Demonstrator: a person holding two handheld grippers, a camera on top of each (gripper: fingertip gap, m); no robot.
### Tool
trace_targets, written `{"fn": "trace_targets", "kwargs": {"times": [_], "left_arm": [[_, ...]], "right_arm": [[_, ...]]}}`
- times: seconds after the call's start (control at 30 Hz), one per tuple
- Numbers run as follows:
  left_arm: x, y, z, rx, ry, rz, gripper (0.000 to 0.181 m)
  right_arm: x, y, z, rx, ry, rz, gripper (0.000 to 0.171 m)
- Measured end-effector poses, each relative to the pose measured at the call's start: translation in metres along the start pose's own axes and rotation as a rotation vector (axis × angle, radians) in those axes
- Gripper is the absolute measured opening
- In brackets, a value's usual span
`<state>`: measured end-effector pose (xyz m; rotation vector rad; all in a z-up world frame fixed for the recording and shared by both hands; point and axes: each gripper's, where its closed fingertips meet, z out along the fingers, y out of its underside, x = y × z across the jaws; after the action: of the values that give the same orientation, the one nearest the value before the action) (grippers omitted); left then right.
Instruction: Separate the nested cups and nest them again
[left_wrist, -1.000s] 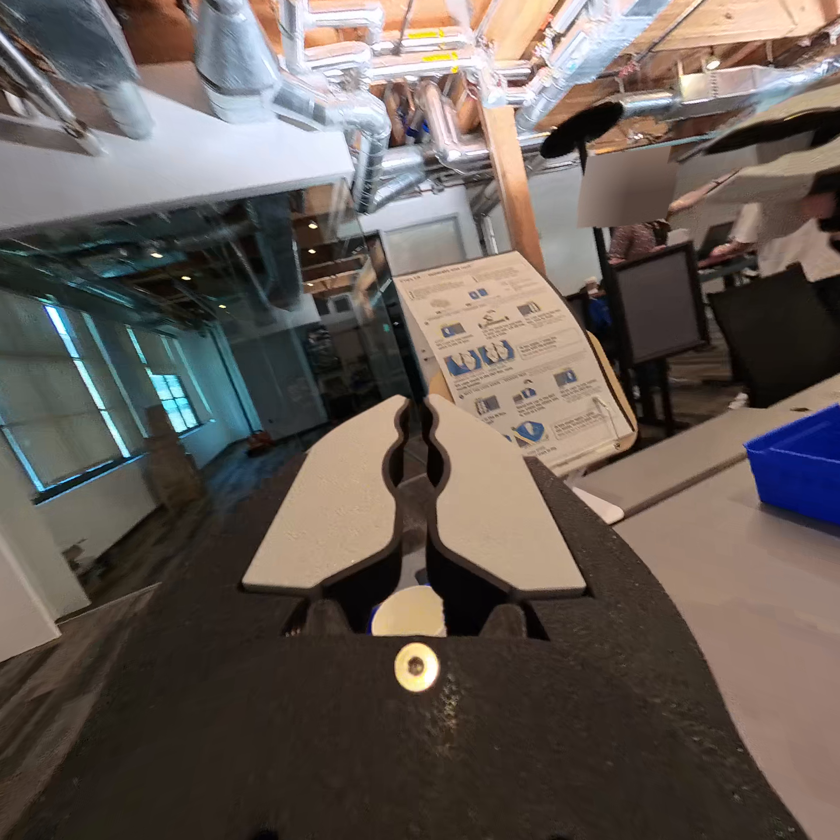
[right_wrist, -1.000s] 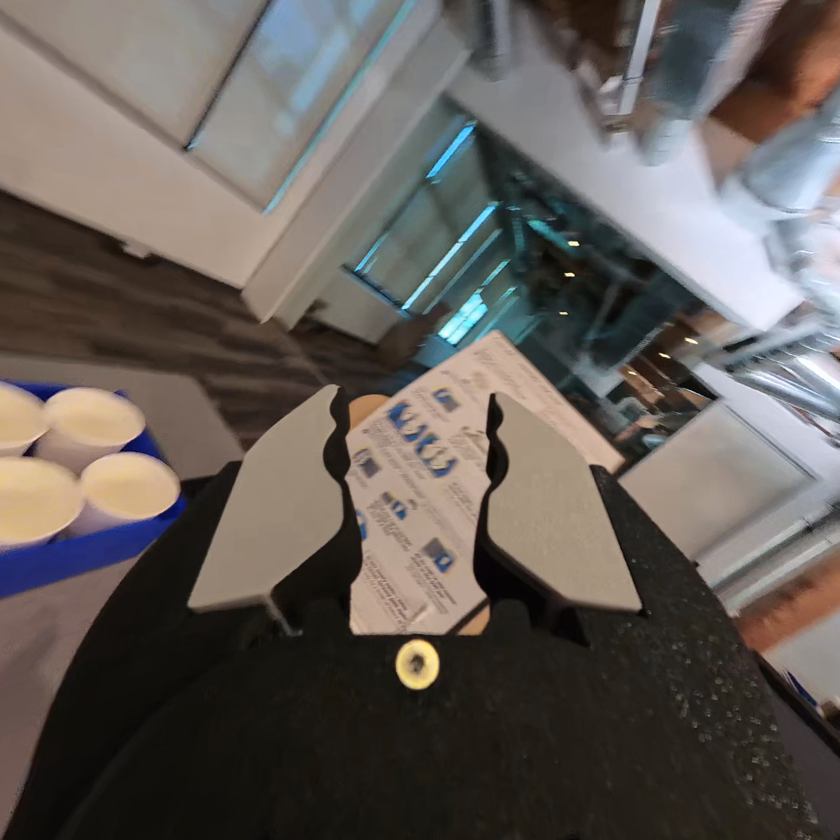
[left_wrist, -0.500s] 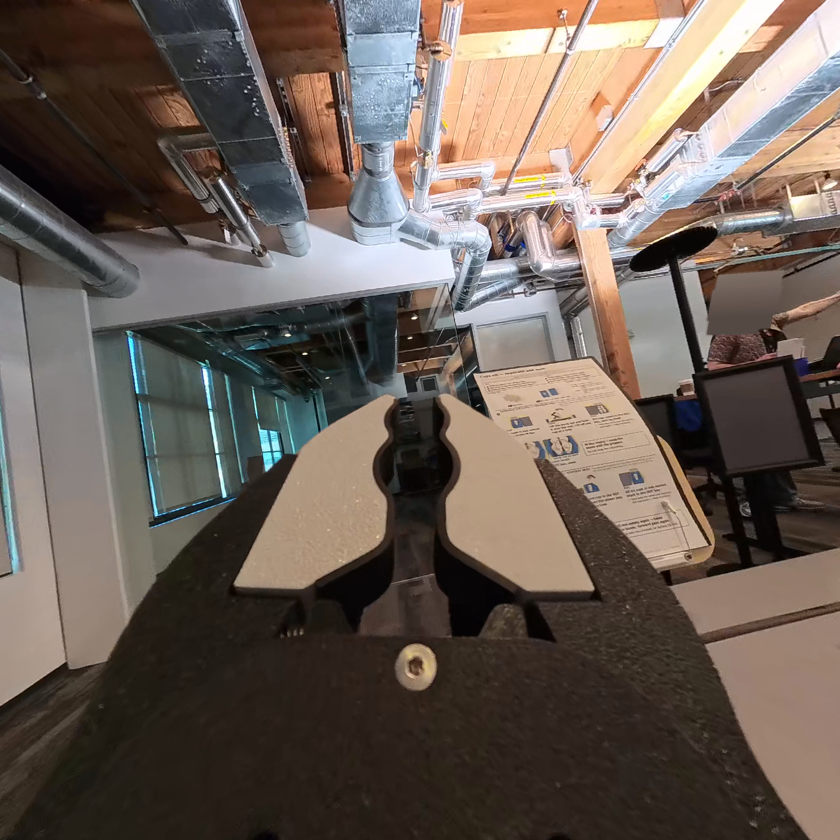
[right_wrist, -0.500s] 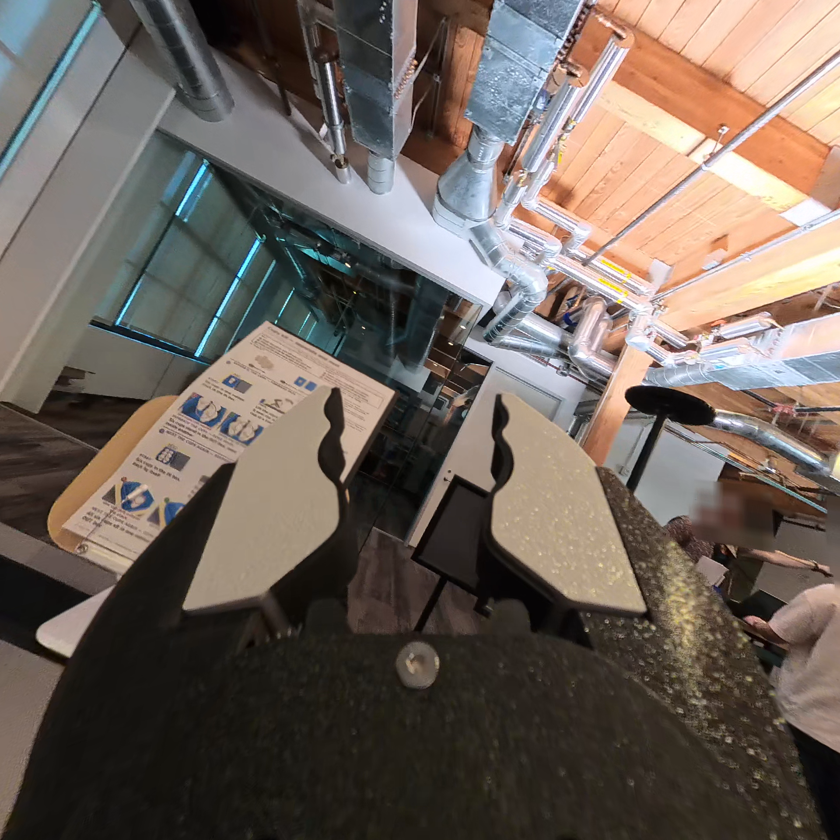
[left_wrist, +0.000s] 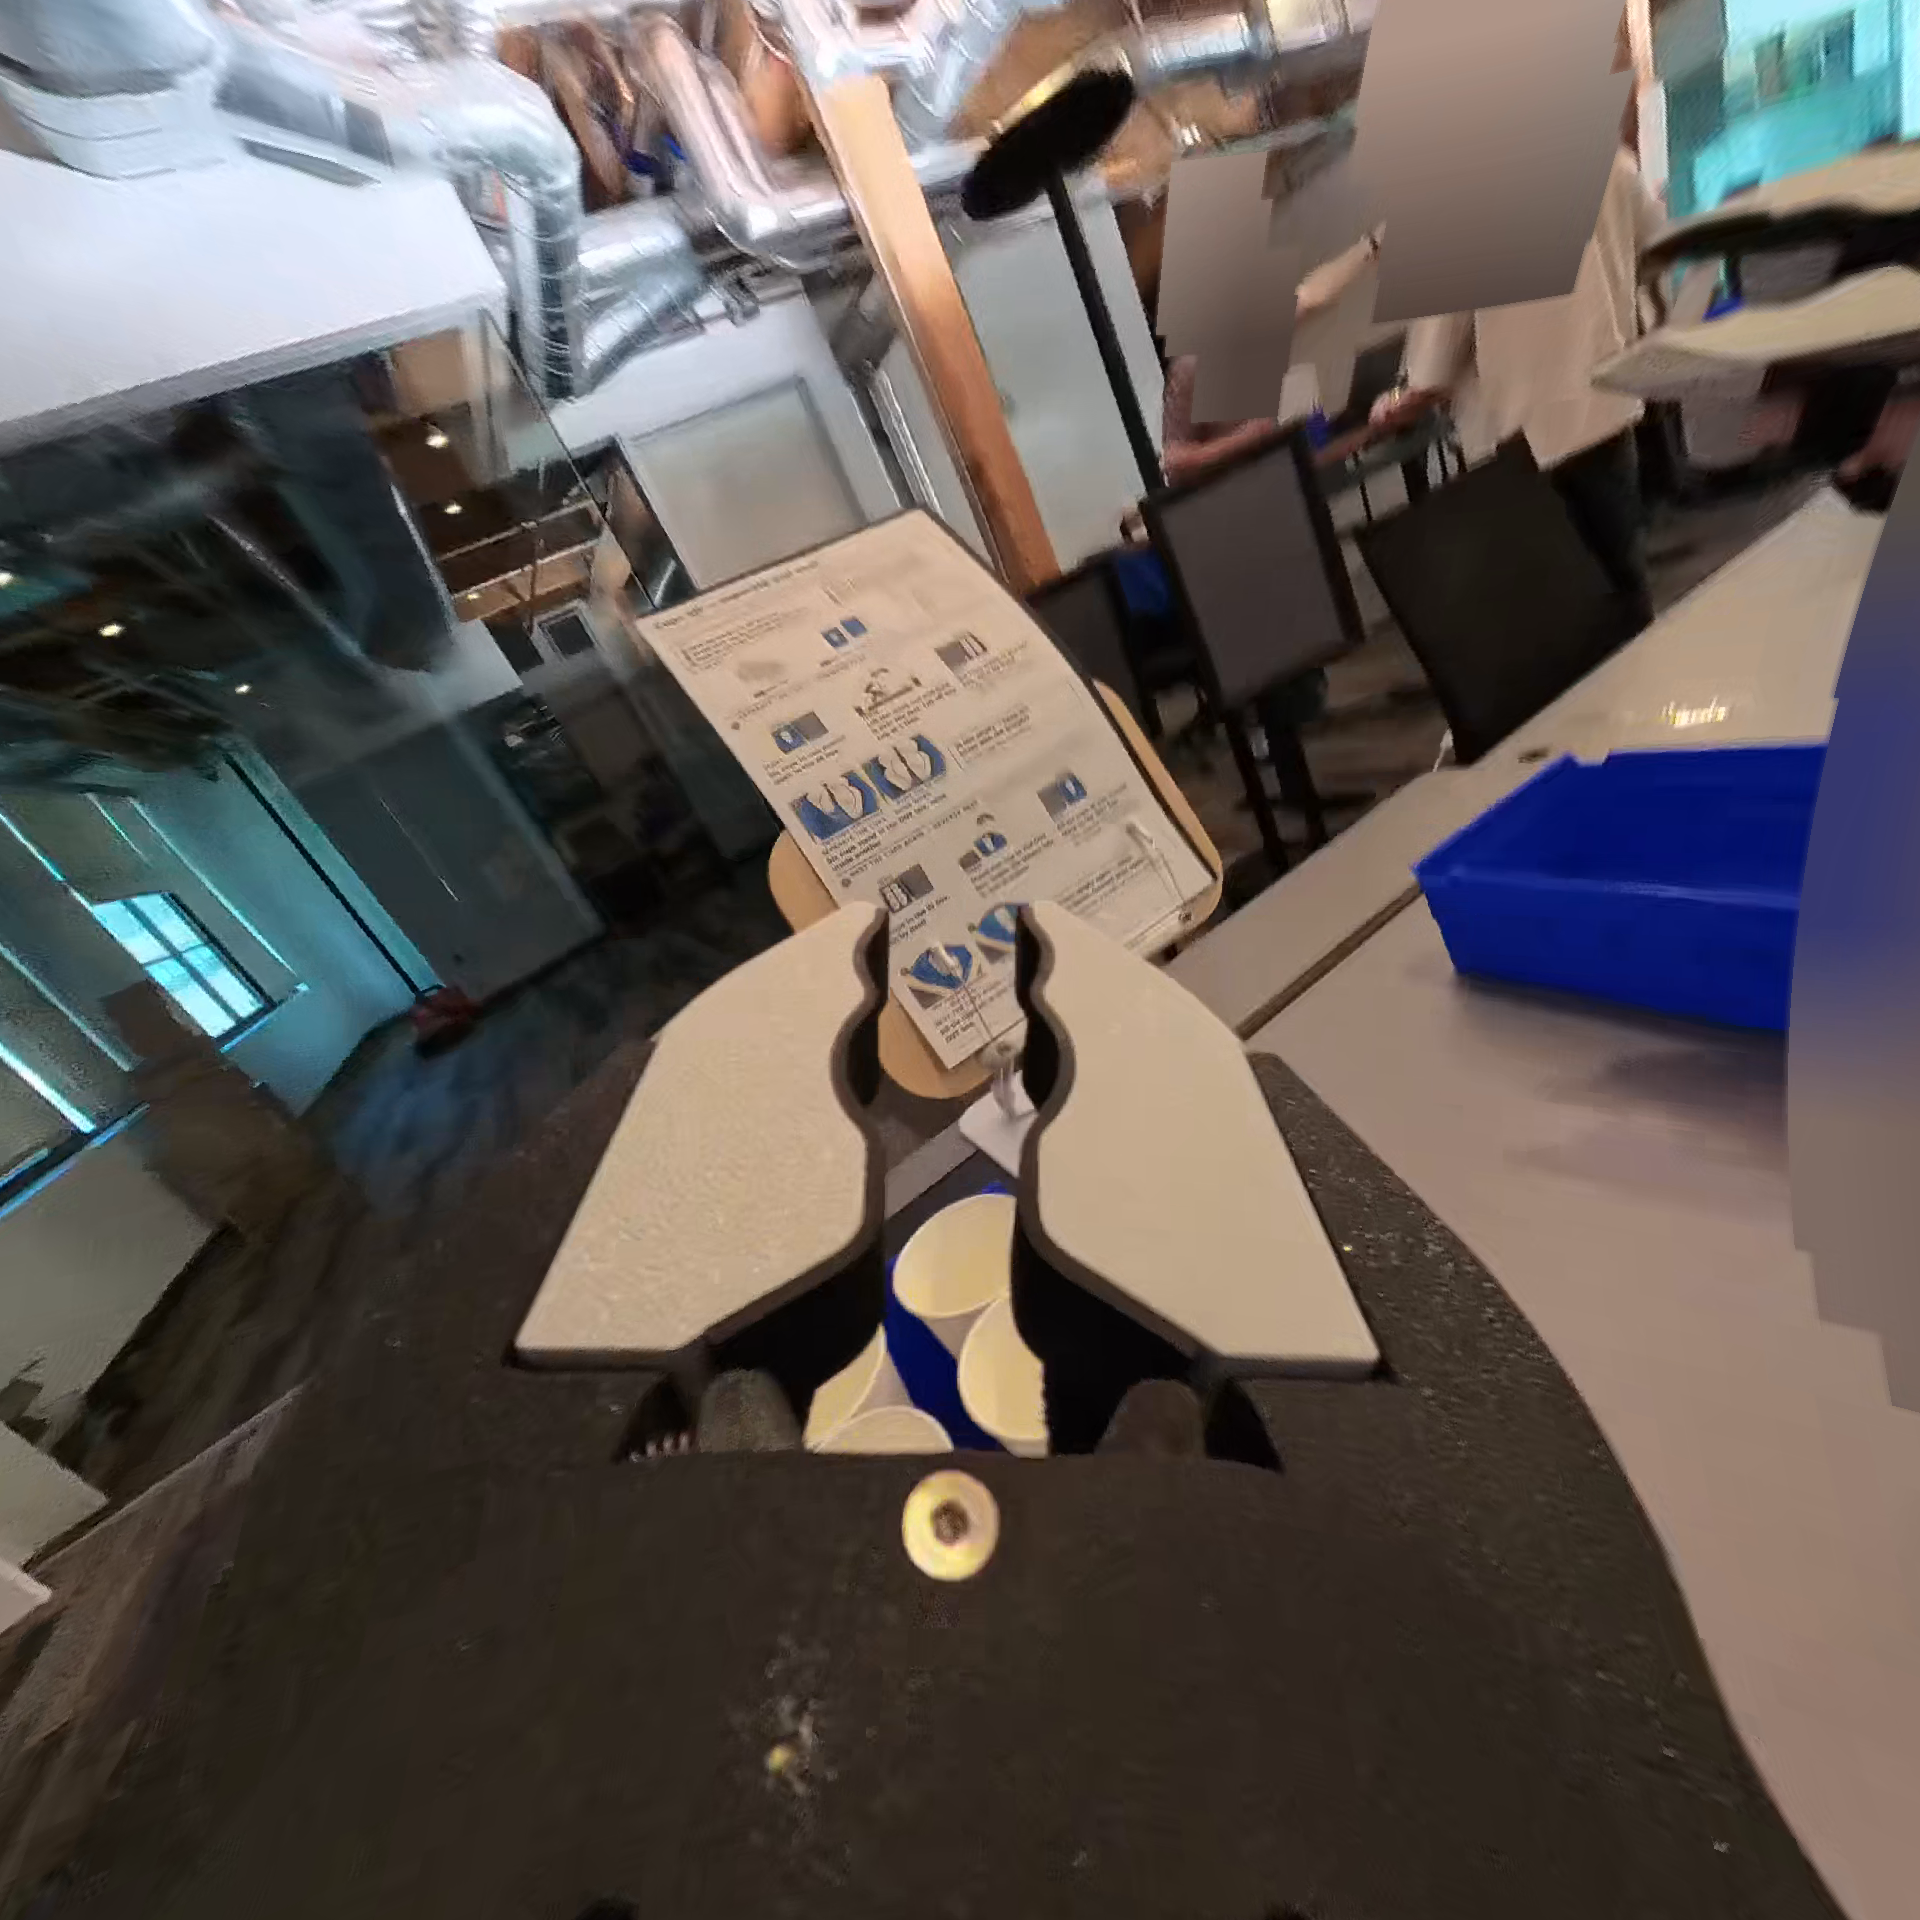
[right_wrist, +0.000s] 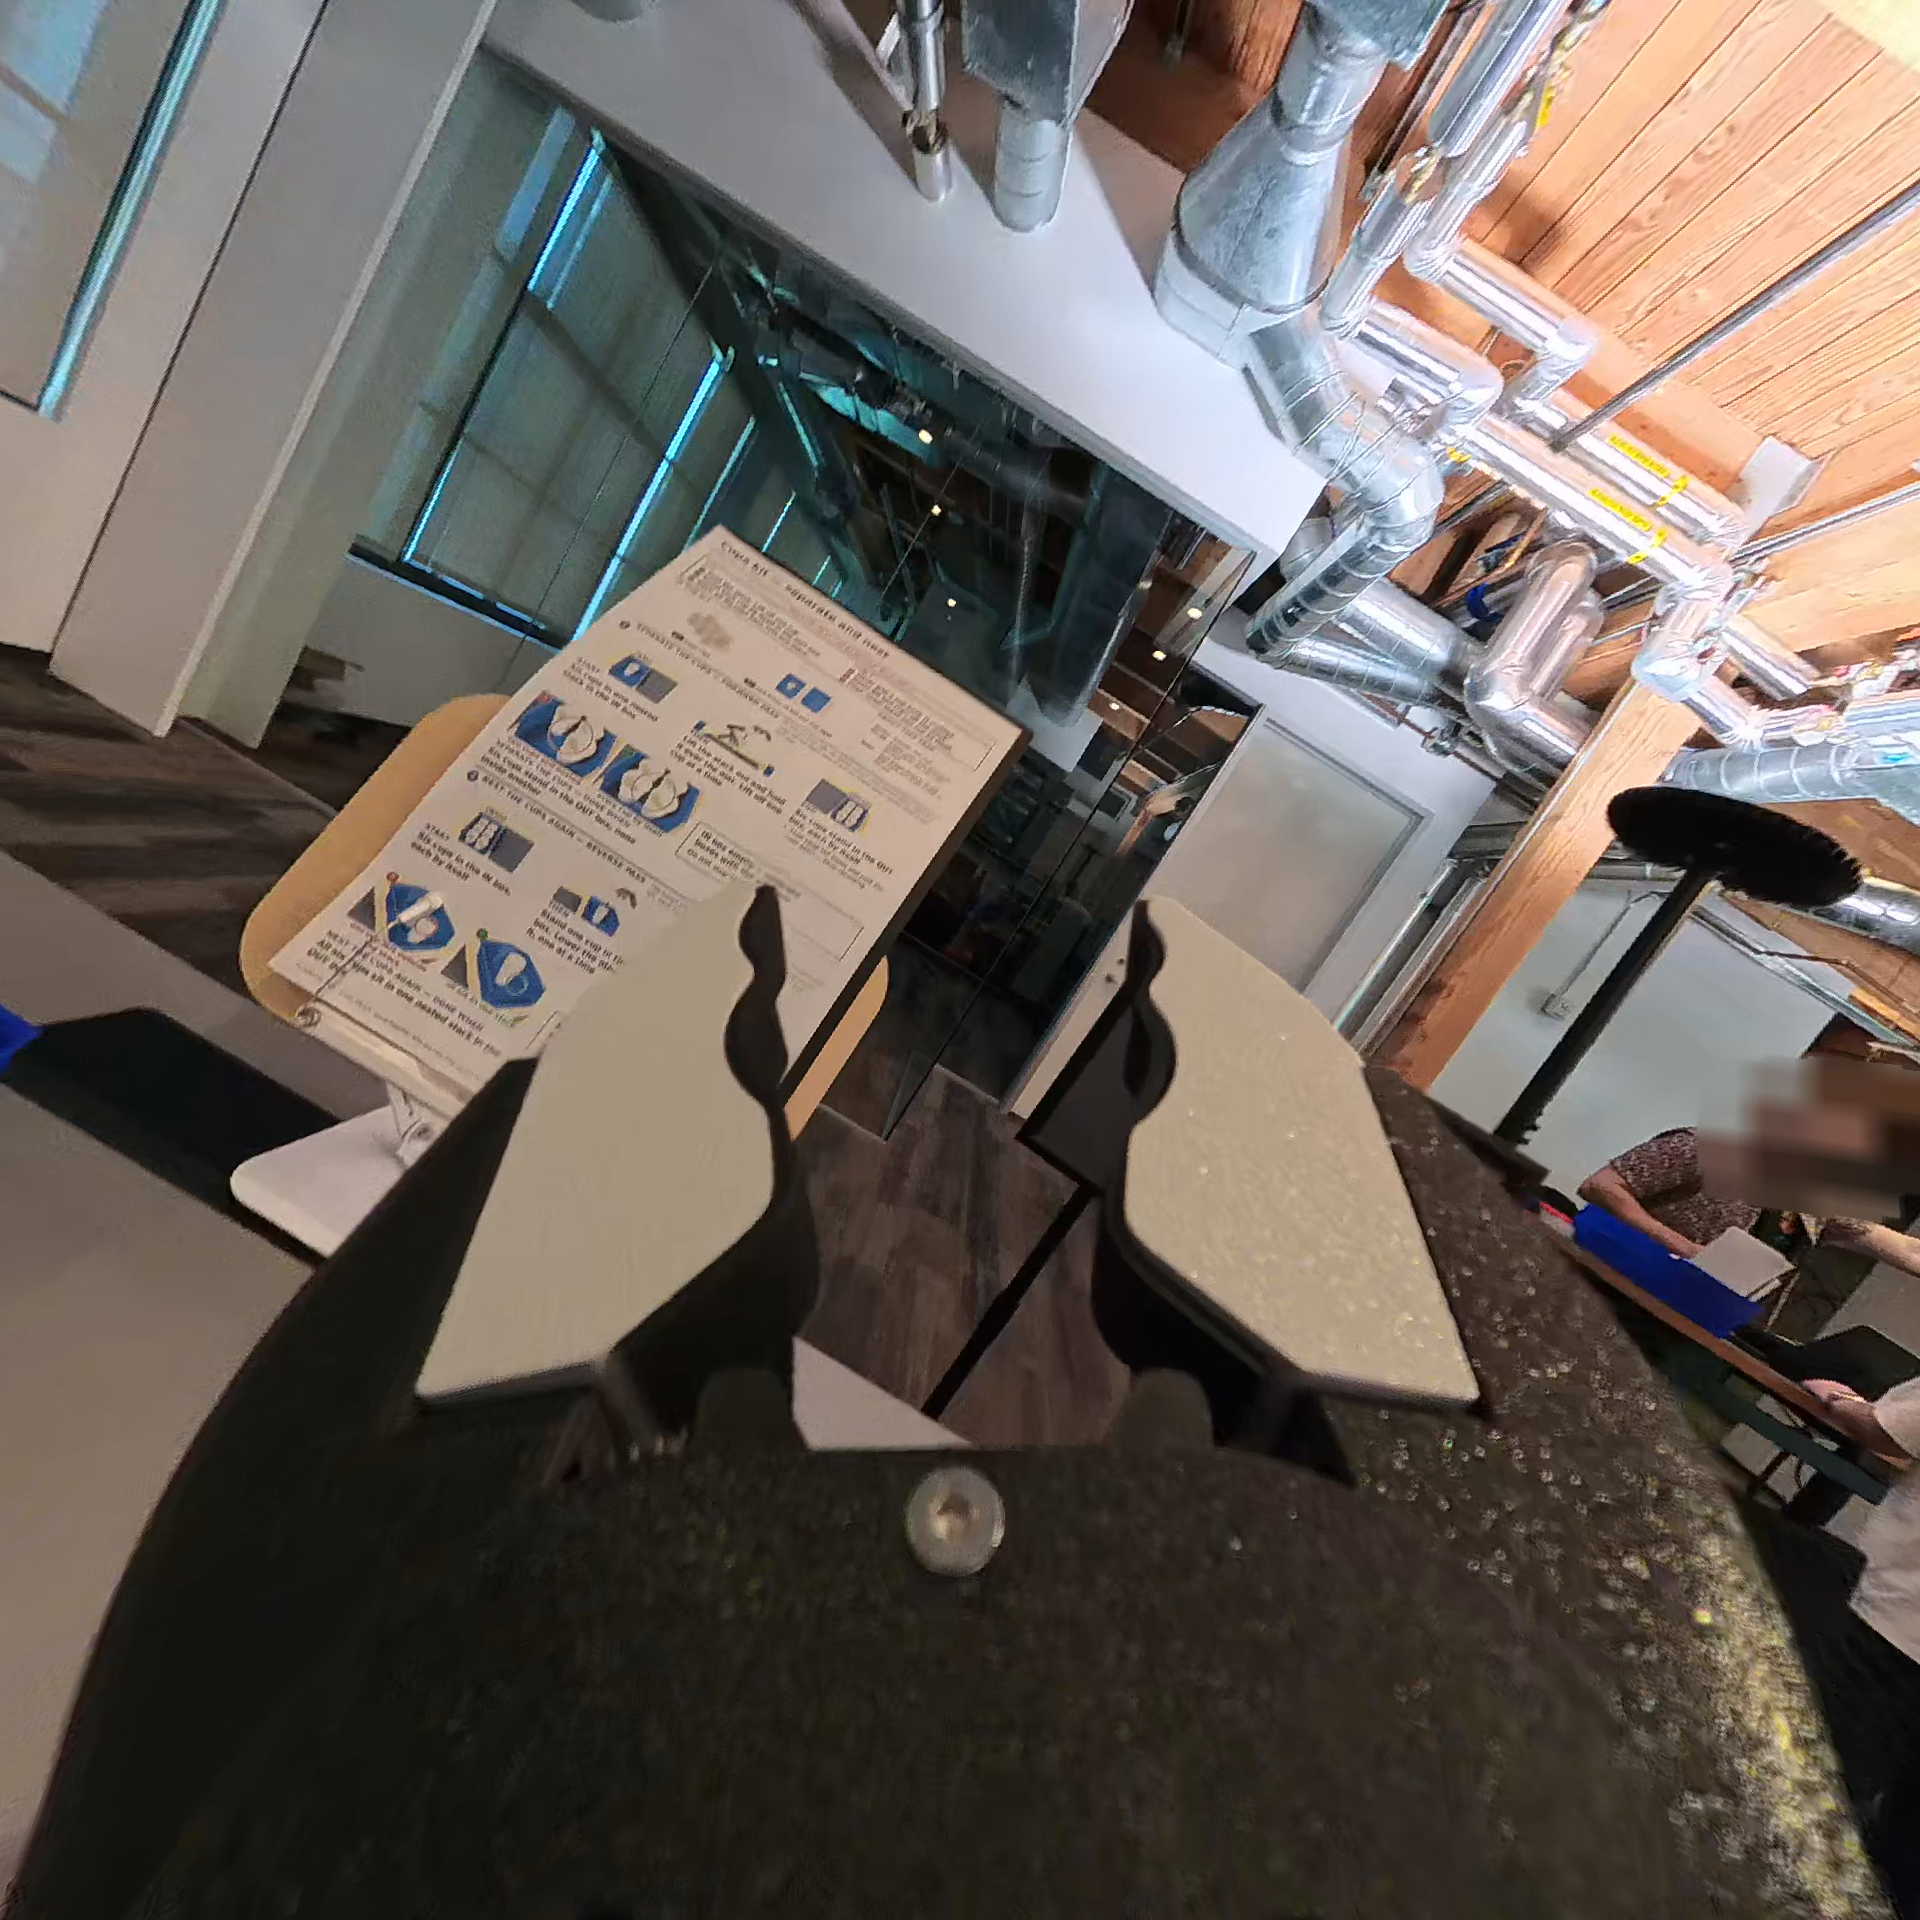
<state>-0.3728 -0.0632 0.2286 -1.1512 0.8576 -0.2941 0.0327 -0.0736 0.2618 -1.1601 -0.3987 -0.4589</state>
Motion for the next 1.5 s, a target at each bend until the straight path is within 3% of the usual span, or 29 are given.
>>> {"fn": "trace_targets", "kwargs": {"times": [0.13,0.3,0.47,0.63,1.07,1.5], "left_arm": [[0.028,0.024,0.02,-0.181,0.179,0.048,0.027],[0.069,0.101,0.014,-0.537,0.37,0.088,0.044],[0.095,0.186,-0.004,-0.908,0.478,0.154,0.042],[0.118,0.24,-0.01,-1.122,0.592,0.186,0.037],[0.128,0.276,-0.013,-1.354,0.634,0.165,0.023],[0.132,0.288,-0.019,-1.43,0.655,0.103,0.007]], "right_arm": [[-0.002,0.032,0.004,-0.063,-0.057,0.034,0.066],[0.004,0.075,-0.004,-0.104,-0.115,0.126,0.065],[0.019,0.081,-0.007,-0.06,-0.14,0.209,0.062],[0.012,0.097,-0.003,-0.105,-0.167,0.194,0.062],[-0.014,0.111,0.003,-0.168,-0.258,0.156,0.063],[-0.007,0.128,0.005,-0.218,-0.255,0.175,0.062]]}}
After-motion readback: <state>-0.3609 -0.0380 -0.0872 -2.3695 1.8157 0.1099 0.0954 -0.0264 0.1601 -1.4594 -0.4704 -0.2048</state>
